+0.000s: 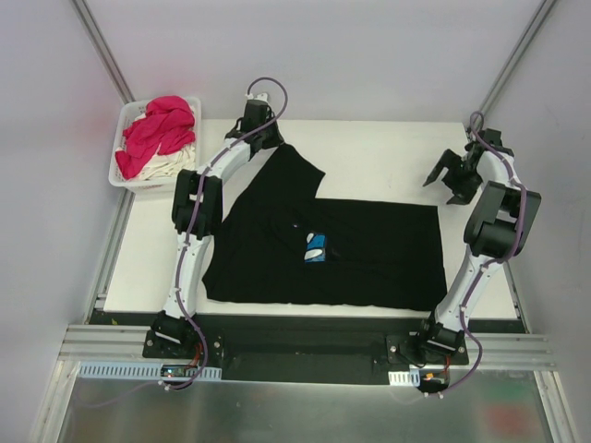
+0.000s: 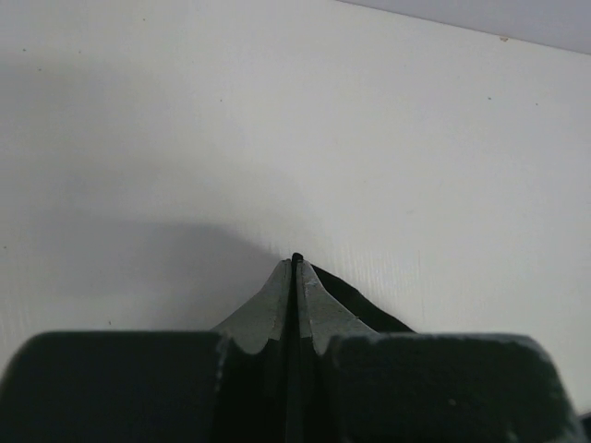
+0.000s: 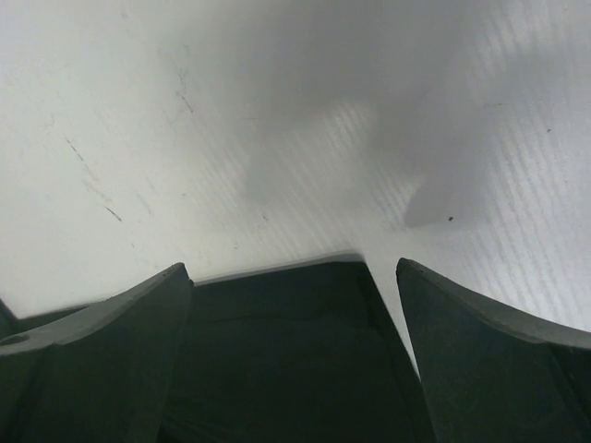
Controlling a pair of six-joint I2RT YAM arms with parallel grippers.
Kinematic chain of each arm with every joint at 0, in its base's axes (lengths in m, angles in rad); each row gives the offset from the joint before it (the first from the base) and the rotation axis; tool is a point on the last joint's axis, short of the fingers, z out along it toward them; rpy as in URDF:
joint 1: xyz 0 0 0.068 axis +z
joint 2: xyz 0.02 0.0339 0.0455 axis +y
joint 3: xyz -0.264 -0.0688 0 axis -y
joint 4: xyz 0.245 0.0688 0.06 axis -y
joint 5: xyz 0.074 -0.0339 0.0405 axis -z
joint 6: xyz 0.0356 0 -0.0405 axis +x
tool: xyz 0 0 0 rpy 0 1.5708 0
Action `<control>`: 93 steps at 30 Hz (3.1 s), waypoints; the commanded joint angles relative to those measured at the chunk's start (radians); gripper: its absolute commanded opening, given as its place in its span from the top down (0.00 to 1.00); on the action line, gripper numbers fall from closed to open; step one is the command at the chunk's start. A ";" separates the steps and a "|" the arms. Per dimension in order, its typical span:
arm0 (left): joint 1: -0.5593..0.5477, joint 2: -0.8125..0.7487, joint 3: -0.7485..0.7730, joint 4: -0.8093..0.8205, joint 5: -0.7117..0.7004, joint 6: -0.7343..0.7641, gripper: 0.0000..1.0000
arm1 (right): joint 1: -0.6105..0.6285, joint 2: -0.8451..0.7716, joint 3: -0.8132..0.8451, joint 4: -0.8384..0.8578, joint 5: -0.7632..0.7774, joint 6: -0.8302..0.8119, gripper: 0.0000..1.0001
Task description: Fold and stack the t-shirts
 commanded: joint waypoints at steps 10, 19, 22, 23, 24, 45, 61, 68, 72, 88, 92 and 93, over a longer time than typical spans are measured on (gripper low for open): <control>0.006 -0.073 -0.003 0.056 0.028 0.044 1.00 | 0.015 0.059 0.109 -0.114 0.101 -0.144 0.02; 0.006 -0.073 -0.001 0.057 0.027 0.041 1.00 | 0.049 0.067 0.047 -0.105 0.095 -0.120 0.25; 0.006 -0.073 -0.001 0.057 0.027 0.042 1.00 | 0.050 0.064 0.034 -0.093 0.089 -0.111 0.46; 0.006 -0.073 -0.001 0.057 0.028 0.042 1.00 | 0.050 0.064 0.036 -0.091 0.098 -0.107 0.48; 0.006 -0.073 -0.001 0.057 0.028 0.042 1.00 | 0.050 0.064 0.036 -0.090 0.102 -0.106 0.49; 0.008 -0.086 -0.001 0.056 0.045 0.048 1.00 | 0.052 0.062 0.034 -0.122 0.181 -0.097 0.88; 0.020 -0.226 -0.036 0.067 0.160 0.137 1.00 | 0.050 -0.068 -0.029 -0.039 0.121 -0.138 0.99; 0.023 -0.280 -0.085 0.069 0.200 0.159 1.00 | 0.046 -0.085 -0.041 -0.021 0.102 -0.134 0.99; 0.023 -0.312 -0.130 0.072 0.212 0.176 1.00 | 0.041 -0.116 -0.078 0.007 0.113 -0.121 0.99; 0.026 -0.438 -0.263 0.115 0.255 0.219 1.00 | -0.016 -0.236 -0.185 0.067 0.115 -0.117 0.99; 0.031 -0.467 -0.296 0.139 0.261 0.228 1.00 | -0.019 -0.246 -0.204 0.075 0.105 -0.107 0.99; 0.031 -0.473 -0.303 0.144 0.258 0.232 1.00 | -0.020 -0.248 -0.205 0.075 0.105 -0.107 0.99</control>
